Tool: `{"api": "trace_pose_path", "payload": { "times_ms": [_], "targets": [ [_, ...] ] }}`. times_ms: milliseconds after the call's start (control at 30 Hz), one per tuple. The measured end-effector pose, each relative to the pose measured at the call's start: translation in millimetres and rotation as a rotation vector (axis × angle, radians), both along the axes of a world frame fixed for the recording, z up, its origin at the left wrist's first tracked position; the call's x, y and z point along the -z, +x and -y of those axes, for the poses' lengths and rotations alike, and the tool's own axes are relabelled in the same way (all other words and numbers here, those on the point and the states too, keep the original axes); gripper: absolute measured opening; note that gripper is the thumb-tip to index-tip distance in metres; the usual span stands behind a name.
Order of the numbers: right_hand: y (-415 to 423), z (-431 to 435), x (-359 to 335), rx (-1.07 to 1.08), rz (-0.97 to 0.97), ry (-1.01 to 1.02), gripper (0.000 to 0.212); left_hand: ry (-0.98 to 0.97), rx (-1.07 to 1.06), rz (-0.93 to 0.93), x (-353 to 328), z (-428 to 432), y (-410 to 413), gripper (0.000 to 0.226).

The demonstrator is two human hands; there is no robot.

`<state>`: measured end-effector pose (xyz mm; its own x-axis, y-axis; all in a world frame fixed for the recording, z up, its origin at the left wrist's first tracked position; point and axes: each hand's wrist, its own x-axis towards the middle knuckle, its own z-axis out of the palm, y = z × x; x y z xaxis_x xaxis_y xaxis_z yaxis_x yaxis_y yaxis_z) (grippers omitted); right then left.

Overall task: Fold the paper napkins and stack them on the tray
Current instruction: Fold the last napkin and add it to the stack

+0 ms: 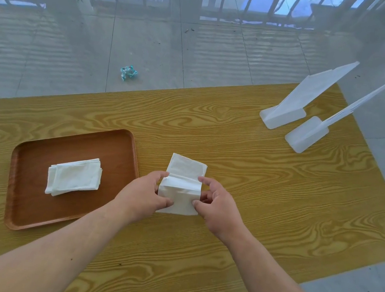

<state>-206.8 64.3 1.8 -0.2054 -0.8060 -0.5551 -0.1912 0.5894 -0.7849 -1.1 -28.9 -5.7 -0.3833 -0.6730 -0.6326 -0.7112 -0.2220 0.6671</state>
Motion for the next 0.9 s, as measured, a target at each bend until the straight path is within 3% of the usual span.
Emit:
{"api": "trace_pose_path", "payload": {
  "times_ms": [167, 233, 400, 500, 600, 667, 900],
  "targets": [
    [-1.0, -4.2, 5.1, 0.033, 0.09, 0.017, 0.063, -0.12, 0.079, 0.093, -5.5, 3.2, 0.2, 0.022],
    [-1.3, -4.1, 3.8, 0.044, 0.098, 0.039, 0.057, -0.147, 0.068, 0.074, -7.1, 2.4, 0.7, 0.009],
    [-2.1, 2.2, -4.8, 0.024, -0.042, 0.02, 0.009, -0.188, 0.03, -0.022, -12.3, 3.8, -0.2, 0.01],
    [-8.5, 6.1, -14.0, 0.064, -0.027, -0.036, 0.008, -0.222, -0.001, -0.098, -20.7, 8.0, -0.7, 0.008],
    [-12.1, 9.0, -23.2, 0.143, 0.329, -0.036, 0.014, 0.148, -0.2, -0.374, -32.2, 10.9, -2.1, 0.029],
    [-10.6, 11.1, -26.8, 0.213, 0.479, -0.037, 0.011, 0.291, -0.203, -0.463, -37.3, 9.5, -3.9, 0.038],
    [3.1, 9.4, -29.2, 0.241, 0.566, 0.096, 0.018, 0.368, -0.326, -0.474, -31.1, -2.2, -6.1, 0.021]
  ]
}}
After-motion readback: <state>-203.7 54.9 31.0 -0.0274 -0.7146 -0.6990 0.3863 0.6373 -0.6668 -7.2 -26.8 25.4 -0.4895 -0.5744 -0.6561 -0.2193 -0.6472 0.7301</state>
